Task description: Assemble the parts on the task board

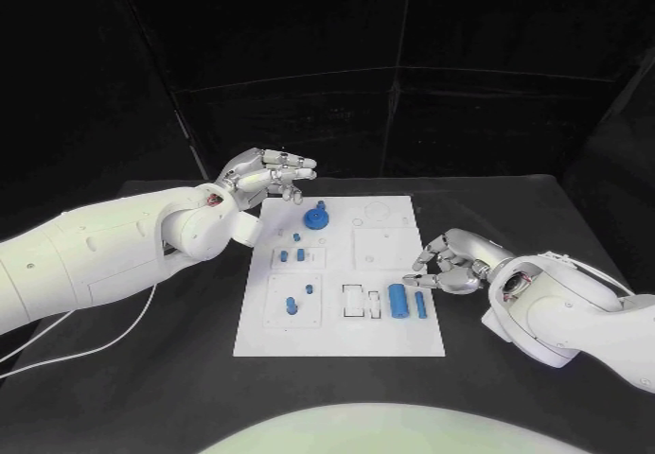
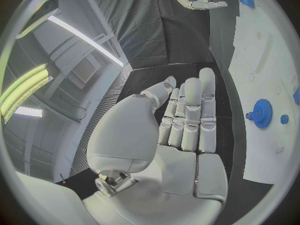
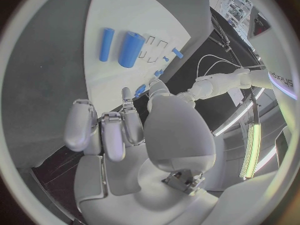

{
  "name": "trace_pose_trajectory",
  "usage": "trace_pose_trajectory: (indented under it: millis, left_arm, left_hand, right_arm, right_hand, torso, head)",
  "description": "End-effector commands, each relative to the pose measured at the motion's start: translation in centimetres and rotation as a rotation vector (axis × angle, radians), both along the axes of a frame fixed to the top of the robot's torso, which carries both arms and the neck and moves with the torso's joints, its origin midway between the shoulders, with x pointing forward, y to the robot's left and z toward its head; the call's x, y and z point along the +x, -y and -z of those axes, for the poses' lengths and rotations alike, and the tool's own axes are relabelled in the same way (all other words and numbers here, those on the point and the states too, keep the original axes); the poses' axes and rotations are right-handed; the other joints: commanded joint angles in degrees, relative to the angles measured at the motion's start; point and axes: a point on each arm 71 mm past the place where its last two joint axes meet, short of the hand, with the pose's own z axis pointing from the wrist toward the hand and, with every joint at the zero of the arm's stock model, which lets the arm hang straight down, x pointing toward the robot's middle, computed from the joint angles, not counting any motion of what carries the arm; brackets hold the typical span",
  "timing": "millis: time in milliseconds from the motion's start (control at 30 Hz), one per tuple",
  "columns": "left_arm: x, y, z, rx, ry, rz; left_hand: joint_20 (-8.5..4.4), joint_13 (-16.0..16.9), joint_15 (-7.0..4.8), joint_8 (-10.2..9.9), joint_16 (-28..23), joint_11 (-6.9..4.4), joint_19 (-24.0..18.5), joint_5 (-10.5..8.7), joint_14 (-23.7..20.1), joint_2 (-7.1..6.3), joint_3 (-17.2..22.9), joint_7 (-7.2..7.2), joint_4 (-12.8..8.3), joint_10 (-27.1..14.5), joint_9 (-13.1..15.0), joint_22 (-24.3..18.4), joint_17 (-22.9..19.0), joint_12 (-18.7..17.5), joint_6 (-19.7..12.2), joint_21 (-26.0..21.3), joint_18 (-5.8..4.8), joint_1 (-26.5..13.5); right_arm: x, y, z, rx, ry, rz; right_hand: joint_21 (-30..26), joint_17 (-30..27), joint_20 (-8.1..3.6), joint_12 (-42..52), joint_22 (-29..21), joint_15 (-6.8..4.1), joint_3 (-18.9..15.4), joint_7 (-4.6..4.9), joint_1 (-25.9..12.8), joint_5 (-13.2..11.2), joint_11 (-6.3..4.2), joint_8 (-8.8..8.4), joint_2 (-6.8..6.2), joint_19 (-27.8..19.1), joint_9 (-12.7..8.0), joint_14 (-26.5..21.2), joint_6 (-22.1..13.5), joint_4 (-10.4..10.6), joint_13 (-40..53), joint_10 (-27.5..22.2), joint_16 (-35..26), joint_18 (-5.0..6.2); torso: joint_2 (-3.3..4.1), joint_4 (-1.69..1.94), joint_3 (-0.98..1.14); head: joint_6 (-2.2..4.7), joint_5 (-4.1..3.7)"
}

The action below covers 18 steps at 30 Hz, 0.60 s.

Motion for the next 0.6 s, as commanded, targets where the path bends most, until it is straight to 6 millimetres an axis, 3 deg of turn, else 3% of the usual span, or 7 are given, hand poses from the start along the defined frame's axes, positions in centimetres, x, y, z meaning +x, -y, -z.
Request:
trace_pose_trajectory:
  millis: [33,600]
  left_arm:
    - [-0.1,0.1,-0.2,-0.011,0.012,0.009]
    - [-0.1,0.1,-0.2,-0.013,0.012,0.013]
  left_hand:
    - [0.19,-0.05,-0.09,0.27,0.24,-0.14,-0.32,0.0,-0.46,0.61,-0.34,-0.12,-0.09,-0.45,-0.07,-0.09,-0.09,0.24,-0.34,-0.35,0.8,0.04]
    - [0.2,-0.03,-0.08,0.35,0.25,-0.15,-0.32,0.0,-0.49,0.62,-0.45,-0.15,-0.08,-0.43,-0.05,-0.12,-0.12,0.38,-0.3,-0.39,0.8,0.03]
  right_arm:
    - [0.0,0.3,0.6,-0.107,-0.016,0.03]
    - [-0.3,-1.7,2.3,-0.141,-0.06,-0.022]
  right_hand:
    - [0.41,7.25,-0.07,0.17,0.2,0.39,-1.14,-0.01,-0.48,-0.18,0.07,0.65,0.25,0.34,0.14,4.61,-0.67,0.35,1.74,0.28,0.31,-1.18]
    - [0.61,7.85,0.06,0.22,0.55,0.46,-3.05,0.0,-1.59,-0.24,0.11,2.17,0.44,0.31,0.46,4.67,-1.37,0.53,2.16,0.28,0.51,-1.23]
  torso:
    - [0.03,0.13,-0.1]
    - [0.11,0.03,-0.07]
  head:
    - [-0.06,-0.17]
    - [-0.55,-0.06]
